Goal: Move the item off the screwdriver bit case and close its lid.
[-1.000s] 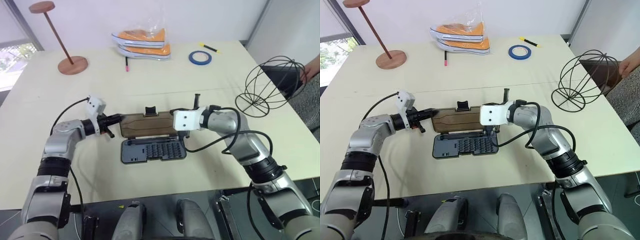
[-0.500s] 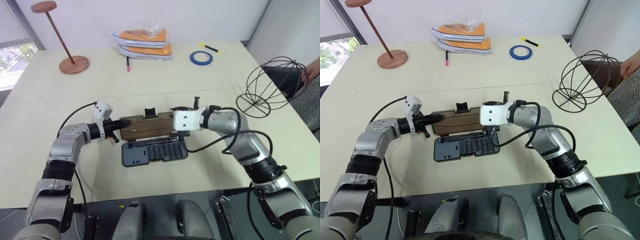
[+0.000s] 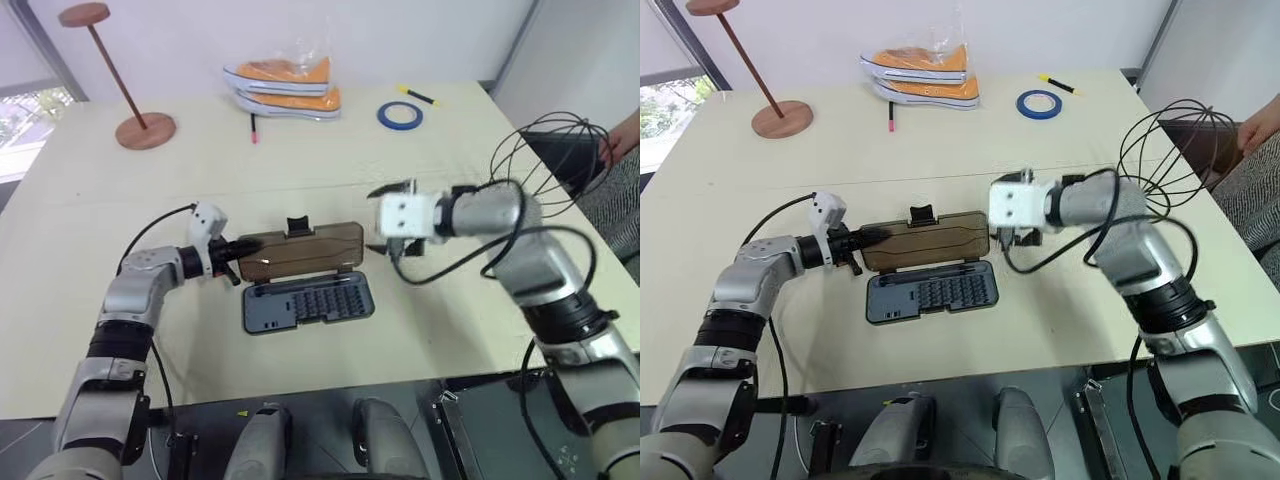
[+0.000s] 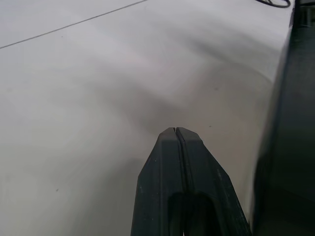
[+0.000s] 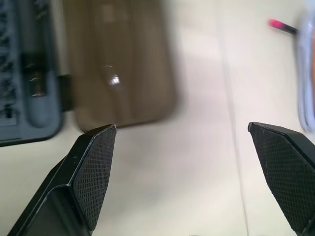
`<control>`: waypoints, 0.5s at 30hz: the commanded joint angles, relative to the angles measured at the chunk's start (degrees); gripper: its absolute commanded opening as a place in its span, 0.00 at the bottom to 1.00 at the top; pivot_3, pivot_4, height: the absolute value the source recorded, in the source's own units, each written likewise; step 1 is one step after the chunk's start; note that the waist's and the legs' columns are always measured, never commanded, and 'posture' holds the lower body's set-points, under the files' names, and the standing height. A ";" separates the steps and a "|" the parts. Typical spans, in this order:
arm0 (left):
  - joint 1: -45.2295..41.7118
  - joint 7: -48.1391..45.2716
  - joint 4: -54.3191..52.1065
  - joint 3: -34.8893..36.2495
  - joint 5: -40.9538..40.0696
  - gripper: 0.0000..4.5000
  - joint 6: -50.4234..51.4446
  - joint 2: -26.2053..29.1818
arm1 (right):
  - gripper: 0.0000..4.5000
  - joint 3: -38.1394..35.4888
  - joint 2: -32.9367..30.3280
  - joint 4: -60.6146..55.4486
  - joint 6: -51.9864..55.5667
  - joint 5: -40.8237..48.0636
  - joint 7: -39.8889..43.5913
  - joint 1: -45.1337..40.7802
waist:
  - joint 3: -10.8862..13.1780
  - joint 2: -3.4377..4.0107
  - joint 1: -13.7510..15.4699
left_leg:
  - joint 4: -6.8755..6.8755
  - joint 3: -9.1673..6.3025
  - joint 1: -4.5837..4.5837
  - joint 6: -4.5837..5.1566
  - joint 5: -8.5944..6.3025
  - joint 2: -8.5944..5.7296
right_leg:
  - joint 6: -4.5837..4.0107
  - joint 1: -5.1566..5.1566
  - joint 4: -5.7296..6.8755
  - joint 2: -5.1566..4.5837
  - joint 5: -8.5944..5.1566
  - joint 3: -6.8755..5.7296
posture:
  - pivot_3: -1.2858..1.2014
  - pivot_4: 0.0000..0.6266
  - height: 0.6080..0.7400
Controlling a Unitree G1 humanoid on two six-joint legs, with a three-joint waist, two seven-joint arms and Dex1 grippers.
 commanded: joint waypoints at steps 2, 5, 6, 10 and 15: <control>1.49 -1.60 -4.54 0.74 -0.98 0.00 0.56 1.42 | 0.99 -4.38 -1.29 -0.57 5.34 3.61 -0.21 -1.75 | 0.00 0.00 0.13 | 0.00 0.01 -0.01 0.01 0.00 -0.01 | 0.00 0.00 -0.02 -0.01 0.00 0.01 | 0.52 0.24 1.00; 3.06 -2.71 -7.04 0.81 -1.65 0.00 2.19 2.69 | 0.99 -4.59 -2.30 -0.30 5.82 3.73 -1.25 -1.07 | 0.00 0.00 0.15 | 0.00 0.03 -0.02 0.01 -0.01 -0.01 | 0.00 0.00 -0.03 -0.02 0.00 0.01 | 0.52 0.24 1.00; 3.73 -3.19 -8.07 0.83 -1.89 0.00 2.82 3.24 | 0.99 -4.63 -2.46 -0.34 6.10 3.75 -1.62 -0.83 | 0.00 0.00 0.13 | 0.00 0.02 -0.02 0.01 -0.01 -0.01 | 0.00 0.00 -0.03 -0.02 0.00 0.01 | 0.52 0.24 1.00; 5.98 -4.62 -11.74 1.11 -2.71 0.00 4.99 5.07 | 0.99 -4.53 -2.45 -0.92 7.03 4.05 -2.57 -0.03 | 0.00 0.00 0.10 | 0.00 0.03 -0.02 0.01 -0.01 -0.01 | 0.00 0.00 -0.02 -0.02 0.00 0.01 | 0.52 0.24 1.00; 7.28 -4.45 -15.77 1.91 -4.47 0.00 7.41 6.13 | 0.99 -3.94 -2.23 -1.06 7.09 4.16 -3.97 0.85 | 0.00 0.00 0.15 | 0.00 0.03 -0.02 0.01 -0.01 0.00 | 0.00 0.00 -0.03 -0.03 0.00 0.01 | 0.52 0.24 1.00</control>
